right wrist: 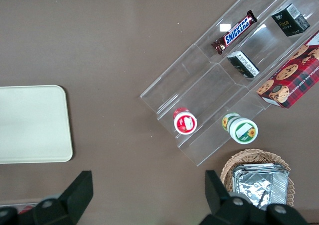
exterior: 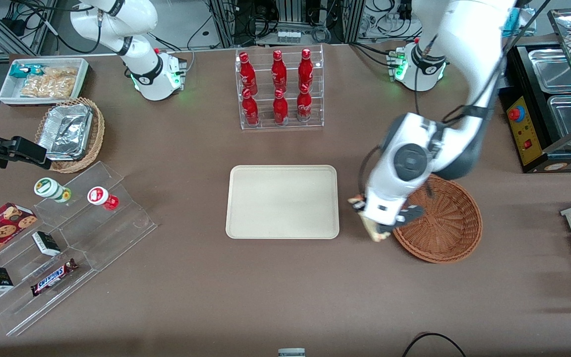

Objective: Place sandwich from basket to tray
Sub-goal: 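Lift the sandwich and carry it over the cream tray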

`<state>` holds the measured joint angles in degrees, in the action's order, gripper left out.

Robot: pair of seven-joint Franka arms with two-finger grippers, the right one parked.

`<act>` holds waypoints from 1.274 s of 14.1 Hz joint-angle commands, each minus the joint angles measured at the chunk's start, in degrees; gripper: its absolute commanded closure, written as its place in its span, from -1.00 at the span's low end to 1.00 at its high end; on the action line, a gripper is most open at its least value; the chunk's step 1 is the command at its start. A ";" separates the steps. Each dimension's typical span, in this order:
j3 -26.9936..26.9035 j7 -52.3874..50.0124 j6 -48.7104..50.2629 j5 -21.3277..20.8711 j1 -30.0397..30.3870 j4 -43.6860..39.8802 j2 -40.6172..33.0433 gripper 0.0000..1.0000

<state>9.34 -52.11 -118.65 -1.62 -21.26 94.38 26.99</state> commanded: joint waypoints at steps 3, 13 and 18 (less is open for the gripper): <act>-0.72 -0.01 3.16 -0.93 -10.01 -15.78 12.37 0.63; -0.72 3.85 2.37 -2.77 -19.08 -25.03 24.51 0.63; -0.72 4.65 2.37 -4.27 -19.69 -25.30 25.22 0.54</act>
<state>9.26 -47.95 -117.59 -4.60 -40.16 71.45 51.31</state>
